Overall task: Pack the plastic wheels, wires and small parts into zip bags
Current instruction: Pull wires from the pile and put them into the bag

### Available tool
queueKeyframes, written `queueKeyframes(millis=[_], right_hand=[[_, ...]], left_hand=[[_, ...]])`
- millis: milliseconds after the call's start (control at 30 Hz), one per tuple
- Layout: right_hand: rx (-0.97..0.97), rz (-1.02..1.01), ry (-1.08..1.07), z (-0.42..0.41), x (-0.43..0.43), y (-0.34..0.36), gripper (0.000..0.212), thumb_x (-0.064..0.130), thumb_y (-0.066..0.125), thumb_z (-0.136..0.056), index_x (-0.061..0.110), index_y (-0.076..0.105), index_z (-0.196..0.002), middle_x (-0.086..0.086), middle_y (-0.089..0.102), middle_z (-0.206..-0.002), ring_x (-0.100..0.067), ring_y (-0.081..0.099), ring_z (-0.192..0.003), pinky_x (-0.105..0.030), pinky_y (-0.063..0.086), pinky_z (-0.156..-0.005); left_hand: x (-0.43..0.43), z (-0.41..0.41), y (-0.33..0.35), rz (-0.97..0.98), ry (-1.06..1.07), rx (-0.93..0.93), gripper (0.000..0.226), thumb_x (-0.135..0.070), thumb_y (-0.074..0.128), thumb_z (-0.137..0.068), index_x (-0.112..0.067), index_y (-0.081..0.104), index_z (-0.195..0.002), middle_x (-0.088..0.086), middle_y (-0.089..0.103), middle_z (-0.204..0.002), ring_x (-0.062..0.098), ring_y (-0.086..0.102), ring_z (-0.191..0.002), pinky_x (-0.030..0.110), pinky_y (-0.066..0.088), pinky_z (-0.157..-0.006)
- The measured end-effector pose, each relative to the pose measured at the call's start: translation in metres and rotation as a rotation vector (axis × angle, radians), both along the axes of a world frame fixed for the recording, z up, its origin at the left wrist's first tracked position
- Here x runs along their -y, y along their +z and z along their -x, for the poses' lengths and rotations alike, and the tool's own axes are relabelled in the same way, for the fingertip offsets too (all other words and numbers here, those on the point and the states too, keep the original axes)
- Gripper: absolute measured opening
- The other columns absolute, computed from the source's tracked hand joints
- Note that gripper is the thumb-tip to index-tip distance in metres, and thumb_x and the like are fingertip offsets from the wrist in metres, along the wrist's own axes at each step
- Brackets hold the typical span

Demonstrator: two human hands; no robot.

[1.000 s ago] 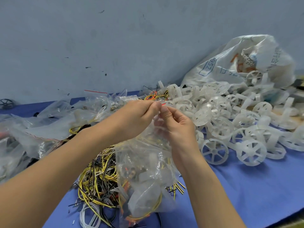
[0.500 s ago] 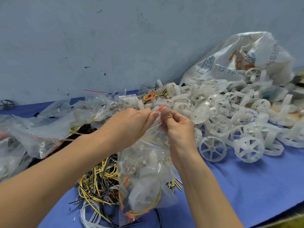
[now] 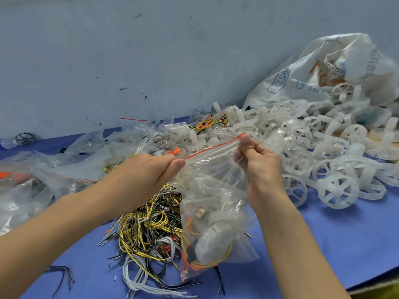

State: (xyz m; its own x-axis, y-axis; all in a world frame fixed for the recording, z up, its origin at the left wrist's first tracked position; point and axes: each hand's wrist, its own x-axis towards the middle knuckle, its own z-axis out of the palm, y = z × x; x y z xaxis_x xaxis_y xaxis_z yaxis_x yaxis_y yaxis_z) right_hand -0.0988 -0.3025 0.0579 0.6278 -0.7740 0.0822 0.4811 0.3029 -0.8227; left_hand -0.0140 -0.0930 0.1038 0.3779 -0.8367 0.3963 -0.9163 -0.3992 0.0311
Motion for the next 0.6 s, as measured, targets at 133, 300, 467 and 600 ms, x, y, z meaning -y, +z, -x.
queueKeyframes(millis=[133, 300, 467, 600], right_hand=[[0.005, 0.029, -0.022, 0.001, 0.0, 0.002, 0.013, 0.024, 0.067, -0.092, 0.013, 0.072, -0.087, 0.008, 0.057, -0.052, -0.004, 0.05, -0.05, -0.018, 0.051, -0.064], [0.047, -0.01, -0.063, 0.004, -0.006, 0.017, 0.013, 0.022, 0.067, -0.092, 0.016, 0.071, -0.081, 0.012, 0.058, -0.056, -0.003, 0.051, -0.051, -0.018, 0.05, -0.062], [0.122, 0.271, -0.103, 0.019, -0.029, 0.053, 0.015, 0.027, 0.07, -0.091, 0.018, 0.072, -0.08, 0.011, 0.06, -0.06, -0.005, 0.054, -0.056, -0.019, 0.053, -0.065], [0.173, 0.584, 0.024, 0.019, -0.072, 0.086, 0.013, 0.027, 0.069, -0.091, 0.025, 0.078, -0.081, 0.009, 0.065, -0.062, -0.008, 0.059, -0.06, -0.026, 0.057, -0.072]], left_hand=[[-0.013, 0.0, 0.002, 0.02, 0.0, -0.005, 0.046, -0.062, 0.014, -0.096, -0.031, 0.04, -0.074, -0.007, 0.046, -0.056, 0.011, 0.049, -0.053, 0.037, 0.044, -0.054], [-0.029, 0.001, 0.018, 0.088, -0.024, -0.01, 0.039, -0.053, 0.022, -0.101, -0.035, 0.039, -0.071, -0.01, 0.05, -0.057, 0.008, 0.052, -0.054, 0.024, 0.041, -0.053], [-0.061, 0.002, 0.039, 0.262, 0.039, -0.222, 0.023, -0.051, 0.037, -0.098, -0.037, 0.055, -0.102, -0.027, 0.063, -0.093, -0.004, 0.062, -0.082, 0.008, 0.044, -0.067], [-0.049, 0.015, 0.055, 0.278, -0.024, -0.379, 0.059, -0.059, 0.044, -0.092, -0.027, 0.039, -0.142, -0.014, 0.051, -0.137, -0.003, 0.05, -0.119, 0.026, 0.047, -0.097]])
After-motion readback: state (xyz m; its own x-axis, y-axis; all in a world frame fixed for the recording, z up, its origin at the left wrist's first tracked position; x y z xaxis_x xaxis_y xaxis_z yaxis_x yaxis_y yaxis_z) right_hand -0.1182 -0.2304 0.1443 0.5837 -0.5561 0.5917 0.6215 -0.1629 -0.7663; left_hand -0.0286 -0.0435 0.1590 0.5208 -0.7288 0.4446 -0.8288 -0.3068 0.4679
